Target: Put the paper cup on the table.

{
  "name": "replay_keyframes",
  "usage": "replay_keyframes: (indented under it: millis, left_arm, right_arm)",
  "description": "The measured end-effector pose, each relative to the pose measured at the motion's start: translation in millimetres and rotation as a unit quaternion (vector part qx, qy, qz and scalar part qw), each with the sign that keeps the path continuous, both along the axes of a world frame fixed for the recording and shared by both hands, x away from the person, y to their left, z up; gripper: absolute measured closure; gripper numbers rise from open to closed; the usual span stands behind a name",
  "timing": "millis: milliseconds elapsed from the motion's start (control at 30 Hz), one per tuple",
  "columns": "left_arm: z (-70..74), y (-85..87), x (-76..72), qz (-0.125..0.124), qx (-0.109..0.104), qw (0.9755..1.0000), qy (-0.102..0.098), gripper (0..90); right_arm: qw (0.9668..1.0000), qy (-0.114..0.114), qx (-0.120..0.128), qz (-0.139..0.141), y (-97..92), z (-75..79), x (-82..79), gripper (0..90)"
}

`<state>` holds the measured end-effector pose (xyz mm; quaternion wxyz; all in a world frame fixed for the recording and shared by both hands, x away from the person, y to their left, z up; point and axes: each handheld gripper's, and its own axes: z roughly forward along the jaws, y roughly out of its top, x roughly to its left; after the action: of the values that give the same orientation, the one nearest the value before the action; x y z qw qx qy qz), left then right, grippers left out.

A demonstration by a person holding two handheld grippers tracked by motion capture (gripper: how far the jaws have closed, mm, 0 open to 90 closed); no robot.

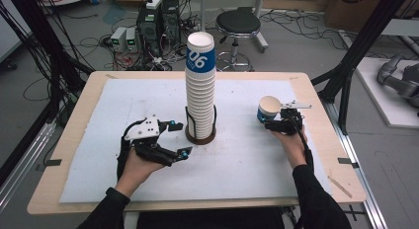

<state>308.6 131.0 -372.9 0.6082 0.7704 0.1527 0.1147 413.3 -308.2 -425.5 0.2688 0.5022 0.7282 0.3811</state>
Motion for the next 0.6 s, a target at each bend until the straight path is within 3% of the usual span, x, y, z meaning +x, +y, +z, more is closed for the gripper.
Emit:
replay_keyframes:
  millis: [233, 367, 500, 600]
  left_arm:
    - [0.2, -0.2, 0.2, 0.002, 0.001, 1.0, -0.001, 16.6]
    - [0.1, -0.4, 0.7, 0.003, 0.001, 1.0, 0.0, 16.6]
    - [0.8, -0.5, 1.1, 0.002, -0.001, 1.0, -0.003, 16.6]
    - [1.3, -0.5, 1.2, 0.002, -0.003, 1.0, -0.002, 16.6]
  right_arm:
    - [0.9997, 0.002, 0.002, 0.022, -2.6, 8.8, -15.0, 13.7]
    - [0.9988, -0.013, 0.028, 0.039, -5.4, 16.1, -26.6, 13.8]
    - [0.9961, -0.03, 0.049, 0.068, -6.4, 24.9, -40.0, 13.8]
    - [0.9915, -0.048, 0.072, 0.097, -6.5, 32.7, -49.1, 13.8]
